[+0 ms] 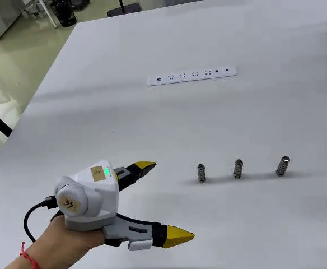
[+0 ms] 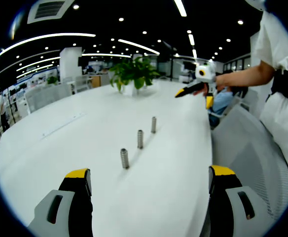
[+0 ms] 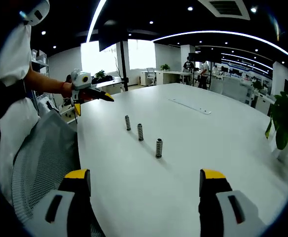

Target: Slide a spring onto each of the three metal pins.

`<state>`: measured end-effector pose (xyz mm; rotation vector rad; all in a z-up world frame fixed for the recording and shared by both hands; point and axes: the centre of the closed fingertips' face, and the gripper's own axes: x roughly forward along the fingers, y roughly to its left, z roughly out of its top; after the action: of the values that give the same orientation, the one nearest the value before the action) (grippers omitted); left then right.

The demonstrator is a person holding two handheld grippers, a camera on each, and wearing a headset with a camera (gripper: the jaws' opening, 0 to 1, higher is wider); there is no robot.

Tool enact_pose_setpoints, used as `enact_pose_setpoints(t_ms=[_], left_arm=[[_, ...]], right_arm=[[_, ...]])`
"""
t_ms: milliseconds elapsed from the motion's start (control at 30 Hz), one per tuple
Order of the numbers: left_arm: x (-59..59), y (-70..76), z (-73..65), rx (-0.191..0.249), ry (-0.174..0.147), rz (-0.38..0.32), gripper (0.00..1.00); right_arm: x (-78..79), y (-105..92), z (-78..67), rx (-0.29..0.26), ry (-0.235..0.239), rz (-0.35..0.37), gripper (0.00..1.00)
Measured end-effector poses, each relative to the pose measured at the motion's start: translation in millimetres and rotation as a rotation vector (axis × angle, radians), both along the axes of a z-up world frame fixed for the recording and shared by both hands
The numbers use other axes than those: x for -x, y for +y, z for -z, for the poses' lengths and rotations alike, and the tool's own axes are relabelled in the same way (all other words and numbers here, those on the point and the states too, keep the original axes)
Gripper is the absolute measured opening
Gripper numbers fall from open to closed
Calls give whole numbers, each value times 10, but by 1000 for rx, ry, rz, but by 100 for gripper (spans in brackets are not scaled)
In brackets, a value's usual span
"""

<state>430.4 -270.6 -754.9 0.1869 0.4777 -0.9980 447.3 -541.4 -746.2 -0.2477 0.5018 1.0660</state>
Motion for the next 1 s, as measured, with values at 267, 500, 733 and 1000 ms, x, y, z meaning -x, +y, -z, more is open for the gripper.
enact_pose_setpoints(t_ms=[267, 500, 733, 1000], left_arm=[[15, -3, -7, 4, -1, 0, 100], [23, -12, -30, 0, -3, 12, 100], [32, -37, -11, -2, 2, 21, 100], [51, -47, -6, -5, 2, 28, 100]], right_arm=[[24, 44, -91, 8, -6, -4, 91], [44, 66, -156, 9, -6, -7, 91], [35, 47, -174, 15, -5, -10, 91], [31, 43, -176, 19, -5, -14, 90]])
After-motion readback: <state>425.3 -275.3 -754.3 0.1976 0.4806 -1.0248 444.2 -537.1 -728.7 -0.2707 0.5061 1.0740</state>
